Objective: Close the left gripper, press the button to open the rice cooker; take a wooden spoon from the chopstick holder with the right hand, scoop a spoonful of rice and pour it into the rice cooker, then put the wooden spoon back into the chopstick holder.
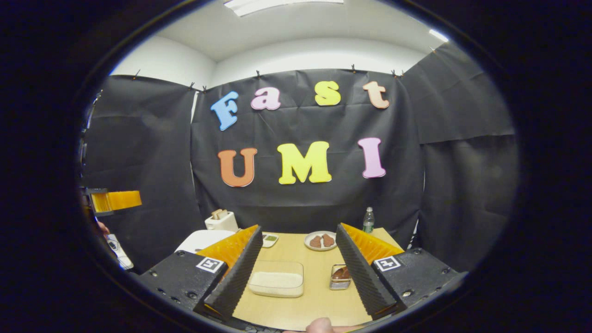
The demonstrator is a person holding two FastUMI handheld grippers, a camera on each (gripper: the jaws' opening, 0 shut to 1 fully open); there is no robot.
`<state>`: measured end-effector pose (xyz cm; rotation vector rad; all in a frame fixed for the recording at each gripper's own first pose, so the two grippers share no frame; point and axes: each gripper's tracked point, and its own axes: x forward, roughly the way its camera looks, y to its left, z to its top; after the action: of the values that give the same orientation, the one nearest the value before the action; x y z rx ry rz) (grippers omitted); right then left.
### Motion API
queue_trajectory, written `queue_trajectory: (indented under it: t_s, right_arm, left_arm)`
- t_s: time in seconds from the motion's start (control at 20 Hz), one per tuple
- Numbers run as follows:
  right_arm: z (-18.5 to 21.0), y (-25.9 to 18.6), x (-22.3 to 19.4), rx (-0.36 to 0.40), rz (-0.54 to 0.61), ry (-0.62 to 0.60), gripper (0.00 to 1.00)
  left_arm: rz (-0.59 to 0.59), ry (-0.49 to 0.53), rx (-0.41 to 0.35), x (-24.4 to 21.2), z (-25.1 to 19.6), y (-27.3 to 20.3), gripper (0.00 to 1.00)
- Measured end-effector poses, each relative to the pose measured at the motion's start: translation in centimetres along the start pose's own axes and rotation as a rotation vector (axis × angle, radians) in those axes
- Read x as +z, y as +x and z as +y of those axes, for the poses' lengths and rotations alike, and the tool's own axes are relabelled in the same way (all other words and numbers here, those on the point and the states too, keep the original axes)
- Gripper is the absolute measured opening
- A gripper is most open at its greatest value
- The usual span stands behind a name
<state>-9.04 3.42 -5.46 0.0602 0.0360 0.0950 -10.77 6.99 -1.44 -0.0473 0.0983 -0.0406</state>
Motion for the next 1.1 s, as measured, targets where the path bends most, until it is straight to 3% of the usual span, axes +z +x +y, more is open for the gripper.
queue_trajectory:
  t_s: [0.2, 0.6, 1.1]
  right_arm:
    - [0.5, -1.3, -0.1, 0.0, -0.016, -0.005, 0.99]
    - [0.5, -3.0, -1.0, 0.013, -0.022, -0.012, 1.0]
    - [0.9, -3.1, -0.4, 0.043, -0.029, -0.019, 1.0]
  left_arm:
    - [-0.029, 0.062, -0.019, -0.6, -1.9, -1.9, 0.94]
    - [-0.083, 0.056, -0.031, -1.1, -4.8, -4.2, 0.94]
    - [-0.084, 0.046, -0.015, -1.5, -4.8, -4.6, 0.94]
